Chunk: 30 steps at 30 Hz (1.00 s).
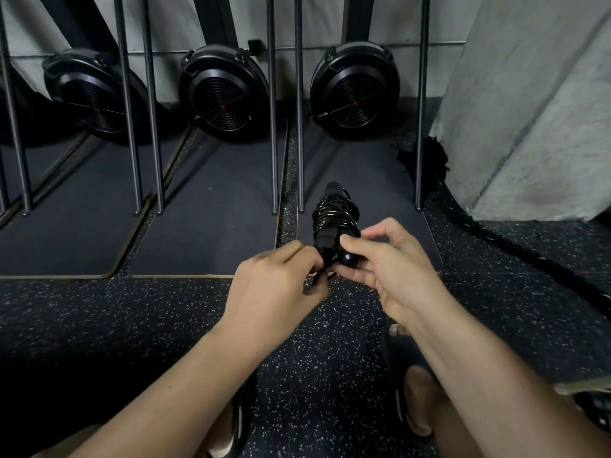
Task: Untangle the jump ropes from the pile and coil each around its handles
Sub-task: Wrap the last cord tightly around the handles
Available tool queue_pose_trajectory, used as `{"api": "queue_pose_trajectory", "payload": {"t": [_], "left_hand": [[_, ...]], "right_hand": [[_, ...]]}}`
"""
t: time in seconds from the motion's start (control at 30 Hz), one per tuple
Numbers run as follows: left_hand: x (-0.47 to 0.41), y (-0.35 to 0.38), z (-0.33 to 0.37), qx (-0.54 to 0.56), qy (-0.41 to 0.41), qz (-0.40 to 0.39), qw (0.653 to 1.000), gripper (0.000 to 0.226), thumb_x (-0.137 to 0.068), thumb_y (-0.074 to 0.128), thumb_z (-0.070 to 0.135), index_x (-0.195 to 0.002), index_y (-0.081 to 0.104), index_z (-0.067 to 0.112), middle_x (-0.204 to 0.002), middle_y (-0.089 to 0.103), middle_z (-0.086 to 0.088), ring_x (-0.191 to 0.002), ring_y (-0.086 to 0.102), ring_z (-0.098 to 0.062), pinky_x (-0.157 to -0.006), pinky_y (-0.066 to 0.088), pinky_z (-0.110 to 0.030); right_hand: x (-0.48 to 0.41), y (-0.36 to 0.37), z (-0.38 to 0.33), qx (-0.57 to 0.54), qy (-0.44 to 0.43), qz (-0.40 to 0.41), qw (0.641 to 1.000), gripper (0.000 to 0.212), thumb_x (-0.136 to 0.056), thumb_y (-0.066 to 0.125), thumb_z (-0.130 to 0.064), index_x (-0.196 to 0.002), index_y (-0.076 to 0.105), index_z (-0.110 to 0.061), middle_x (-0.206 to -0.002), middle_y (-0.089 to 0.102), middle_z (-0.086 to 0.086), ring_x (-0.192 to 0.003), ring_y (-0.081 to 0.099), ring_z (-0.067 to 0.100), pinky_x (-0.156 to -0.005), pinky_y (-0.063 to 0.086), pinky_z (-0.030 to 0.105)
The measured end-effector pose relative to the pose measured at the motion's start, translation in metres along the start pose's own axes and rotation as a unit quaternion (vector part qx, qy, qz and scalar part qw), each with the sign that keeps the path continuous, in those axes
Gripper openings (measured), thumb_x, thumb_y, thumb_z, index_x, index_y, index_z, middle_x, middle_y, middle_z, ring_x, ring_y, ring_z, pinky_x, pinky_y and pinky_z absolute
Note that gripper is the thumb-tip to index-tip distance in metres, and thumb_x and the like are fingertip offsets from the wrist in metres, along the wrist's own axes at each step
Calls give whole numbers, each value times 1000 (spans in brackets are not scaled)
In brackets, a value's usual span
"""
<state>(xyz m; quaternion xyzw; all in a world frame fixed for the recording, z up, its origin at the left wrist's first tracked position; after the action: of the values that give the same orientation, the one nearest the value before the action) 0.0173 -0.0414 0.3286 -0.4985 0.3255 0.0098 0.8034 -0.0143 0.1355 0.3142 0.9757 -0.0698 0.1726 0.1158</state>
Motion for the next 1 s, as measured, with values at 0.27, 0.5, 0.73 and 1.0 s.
{"api": "queue_pose_trajectory", "payload": {"t": [0.27, 0.5, 0.73, 1.0], "left_hand": [[-4, 4, 1, -66, 124, -7, 990, 16, -99, 61, 8, -109, 73, 12, -102, 68, 1, -90, 59, -27, -74, 41, -43], [-3, 17, -15, -28, 84, -39, 995, 35, -87, 64, -12, -112, 64, 12, -116, 61, -2, -96, 57, -26, -76, 46, -40], [-4, 18, -23, -40, 101, -35, 993, 34, -88, 73, -10, -111, 66, 13, -111, 66, 0, -83, 58, -21, -74, 39, -36], [-6, 23, -20, 4, 120, -79, 990, 34, -90, 67, -10, -113, 67, 16, -123, 66, 10, -120, 58, -20, -81, 44, -40]], "right_hand": [[-3, 8, 15, 200, -123, 8, 972, 29, -87, 84, -29, -96, 57, -29, -85, 78, 10, -83, 79, 33, -78, 65, 60], [-5, 9, 22, 158, -106, 6, 982, 29, -97, 80, -10, -104, 52, -10, -83, 78, 14, -70, 80, 32, -75, 64, 64], [-7, 4, 20, 230, -63, -20, 971, 30, -92, 82, -14, -102, 53, -16, -82, 78, 10, -68, 79, 29, -82, 62, 64], [-5, 8, 35, 190, -39, -14, 981, 26, -99, 76, -8, -104, 51, -10, -91, 75, 13, -66, 77, 26, -76, 66, 56]]}}
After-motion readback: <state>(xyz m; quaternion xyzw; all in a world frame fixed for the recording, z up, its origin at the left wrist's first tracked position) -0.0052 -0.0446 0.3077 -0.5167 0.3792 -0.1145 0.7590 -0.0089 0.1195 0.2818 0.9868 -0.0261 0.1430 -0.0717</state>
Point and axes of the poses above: each hand's wrist, its own x-axis away from the middle knuckle, its own y-axis out of the palm, z = x × y, the point moved 4 cm from there along -x, towards the middle knuckle
